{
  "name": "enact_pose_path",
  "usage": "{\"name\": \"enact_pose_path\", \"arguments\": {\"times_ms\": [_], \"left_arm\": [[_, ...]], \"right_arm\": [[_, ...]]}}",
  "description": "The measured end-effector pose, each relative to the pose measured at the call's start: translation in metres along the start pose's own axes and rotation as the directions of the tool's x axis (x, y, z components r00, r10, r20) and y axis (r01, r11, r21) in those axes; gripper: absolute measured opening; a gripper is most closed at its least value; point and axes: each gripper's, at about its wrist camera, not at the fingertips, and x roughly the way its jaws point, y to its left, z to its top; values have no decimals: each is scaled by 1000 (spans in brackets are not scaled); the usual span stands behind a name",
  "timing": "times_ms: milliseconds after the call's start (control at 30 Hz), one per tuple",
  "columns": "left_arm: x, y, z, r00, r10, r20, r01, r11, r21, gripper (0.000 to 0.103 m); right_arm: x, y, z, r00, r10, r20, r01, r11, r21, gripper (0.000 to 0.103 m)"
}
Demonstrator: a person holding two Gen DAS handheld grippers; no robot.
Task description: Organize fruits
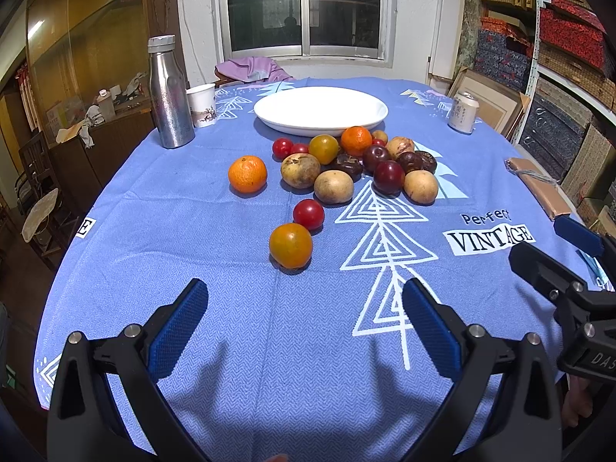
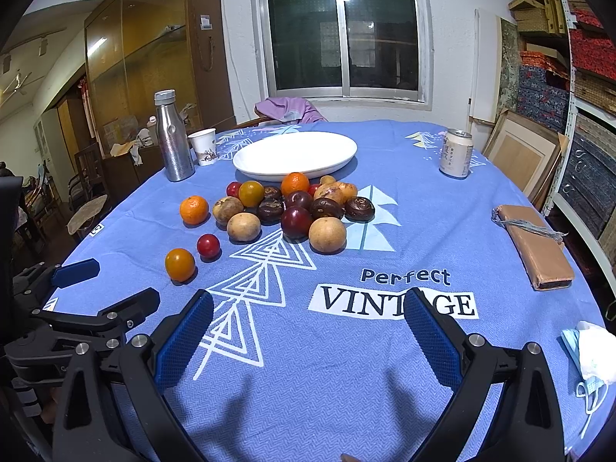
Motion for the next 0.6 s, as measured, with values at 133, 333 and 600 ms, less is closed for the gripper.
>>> {"name": "enact_pose_path", "arguments": {"times_ms": [133, 333, 600], "left_arm": [[0, 0, 0, 1000, 0, -1, 0, 1000, -1, 99], [0, 0, -2, 1000, -4, -2, 4, 1000, 0, 99], [0, 8, -8, 993, -107, 44, 108, 994, -15, 99]], "right_arm": [[0, 1, 0, 1000, 0, 0, 0, 1000, 0, 100], [4, 0, 1, 1000, -1, -6, 1, 1000, 4, 100], [12, 0, -8, 994, 101, -38, -100, 995, 30, 100]]}}
